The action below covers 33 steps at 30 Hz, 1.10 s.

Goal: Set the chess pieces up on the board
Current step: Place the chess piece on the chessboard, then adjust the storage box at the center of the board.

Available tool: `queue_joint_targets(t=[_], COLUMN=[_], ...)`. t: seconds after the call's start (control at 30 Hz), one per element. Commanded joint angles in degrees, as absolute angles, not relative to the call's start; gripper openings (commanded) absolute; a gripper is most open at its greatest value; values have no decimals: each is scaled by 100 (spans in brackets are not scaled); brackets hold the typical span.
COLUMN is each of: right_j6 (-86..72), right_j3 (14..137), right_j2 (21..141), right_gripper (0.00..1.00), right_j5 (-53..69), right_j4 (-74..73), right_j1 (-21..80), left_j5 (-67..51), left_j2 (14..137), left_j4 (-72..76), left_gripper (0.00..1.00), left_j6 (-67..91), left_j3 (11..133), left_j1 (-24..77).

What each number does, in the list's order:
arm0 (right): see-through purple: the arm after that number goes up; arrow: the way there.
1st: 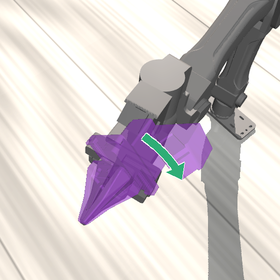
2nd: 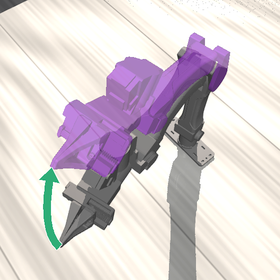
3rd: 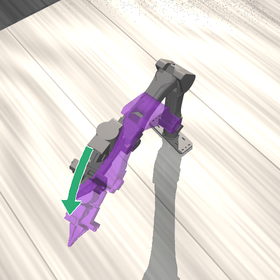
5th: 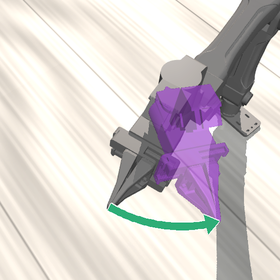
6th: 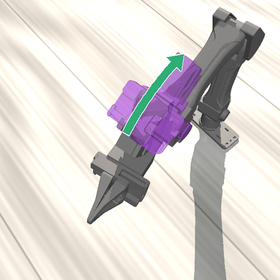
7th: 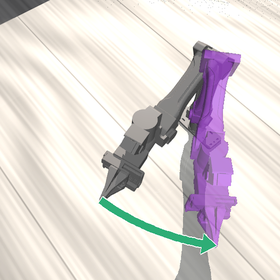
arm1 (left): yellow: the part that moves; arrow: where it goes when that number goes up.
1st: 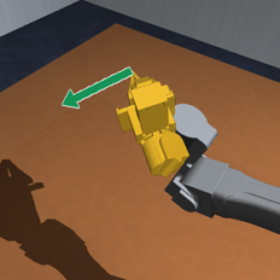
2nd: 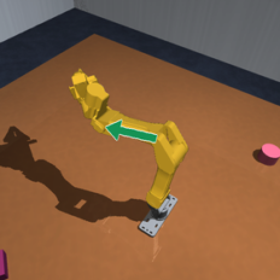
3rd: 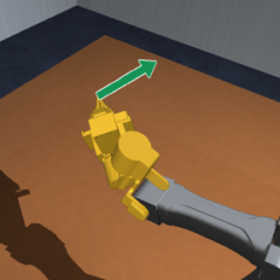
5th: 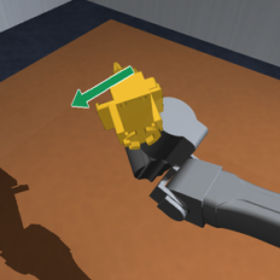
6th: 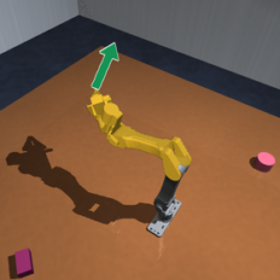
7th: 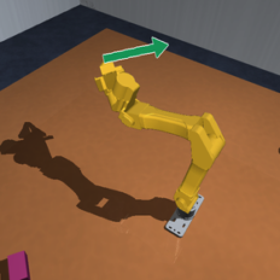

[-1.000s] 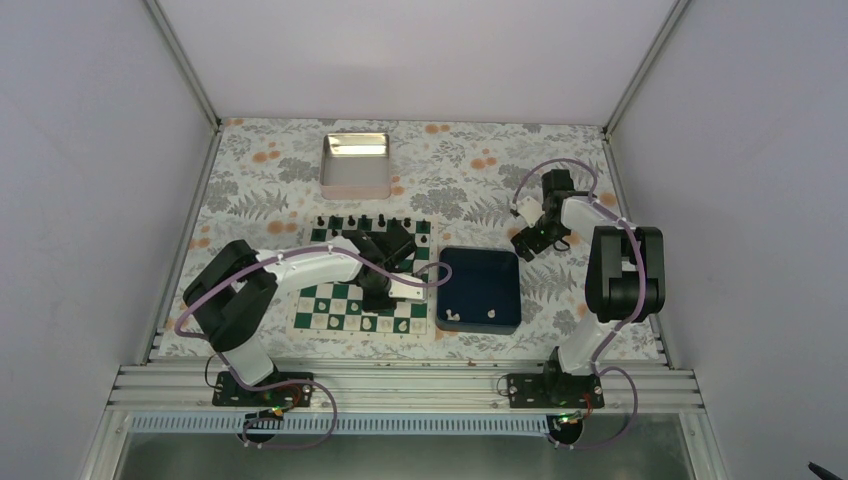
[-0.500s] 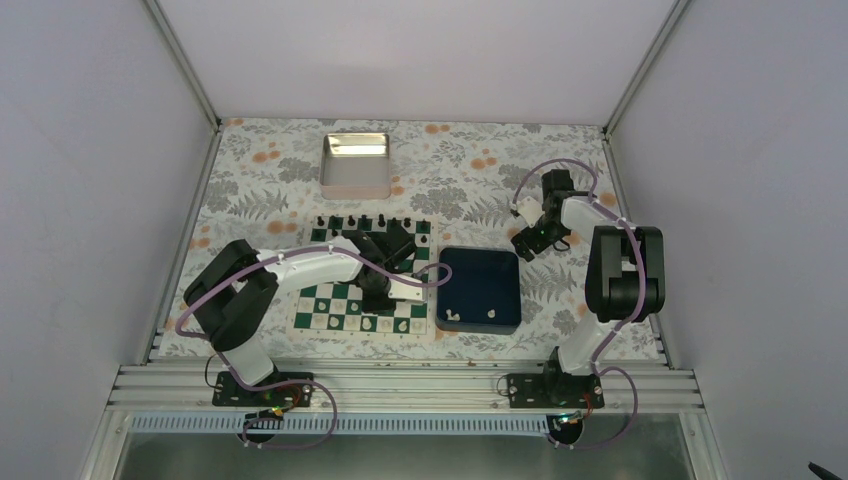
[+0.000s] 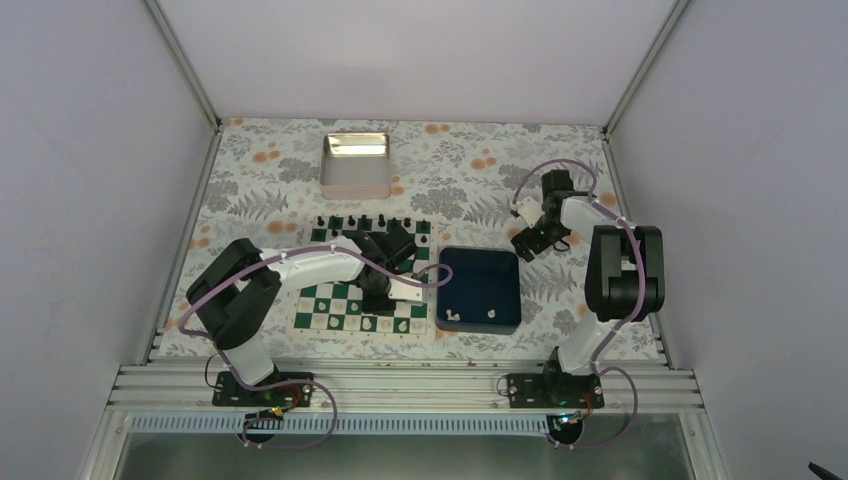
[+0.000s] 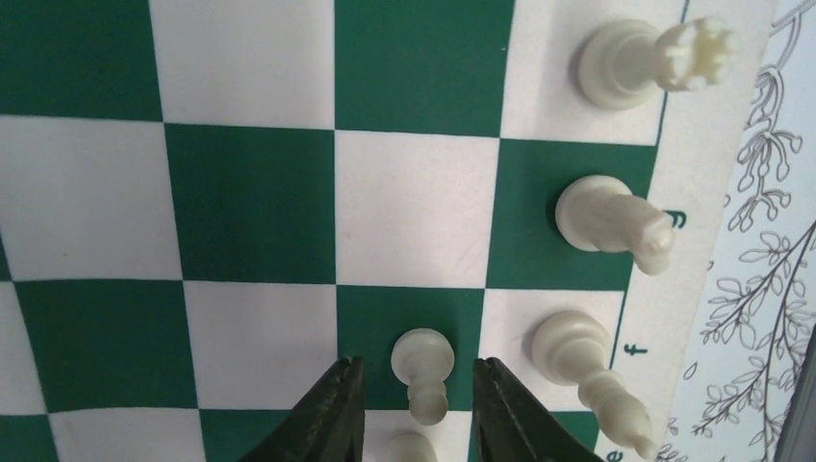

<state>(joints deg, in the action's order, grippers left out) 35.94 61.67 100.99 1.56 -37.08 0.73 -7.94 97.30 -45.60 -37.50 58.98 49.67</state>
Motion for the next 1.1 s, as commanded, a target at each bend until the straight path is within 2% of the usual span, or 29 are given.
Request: queue_joint_targets(t=[0.0,0.17,0.33,0.4,0.47,0.5,0.53,0.57,0.6,0.63,0.67,0.87,1.07], right_j6=[3579,3648,3873,3958,4014,4025,4033,4026,4008,4035,4094,4275,4226], right_j3=[6174,6292,6819,7074,7214,7247,7264,7276,7271,7233,7159,6376,5714], right_j2=[10054,9683,9058,8892,8763,8708,8672,8628,8592,8530,8457,7709,7453], right_gripper=[100,100,100,94,74,58,40,16,6,4,4,4,4], right_j5=[76,-70,-186,-165,-158,-147,-125,-110,-98,-36,54,659,910], right_j4=[-3654,-3745,-4444,-4865,-5284,-5446,-5616,-5760,-5882,-6027,-6196,-6876,-7386], right_j1=[74,70,146,177,228,267,293,327,359,396,443,1162,1805], left_j5=[-745,-442,-17,210,309,327,292,299,355,412,456,298,104], left_j2=[9728,9542,9224,9150,9153,9206,9305,9449,9661,9901,10199,11868,13040], left_j4=[-4648,-4929,-5503,-5673,-5628,-5523,-5389,-5249,-5103,-5028,-5012,-5135,-5826], left_gripper=[32,38,42,45,48,48,41,27,13,6,3,2,2], left_j6=[-3771,-3763,-3807,-3878,-4005,-4067,-4123,-4160,-4170,-4166,-4180,-4277,-4365], left_j3=[6099,6421,7270,7709,8087,8245,8399,8550,8702,8906,9128,10687,12455], left_j1=[4984,4986,4983,4971,4945,4929,4919,4907,4909,4909,4901,4873,4822])
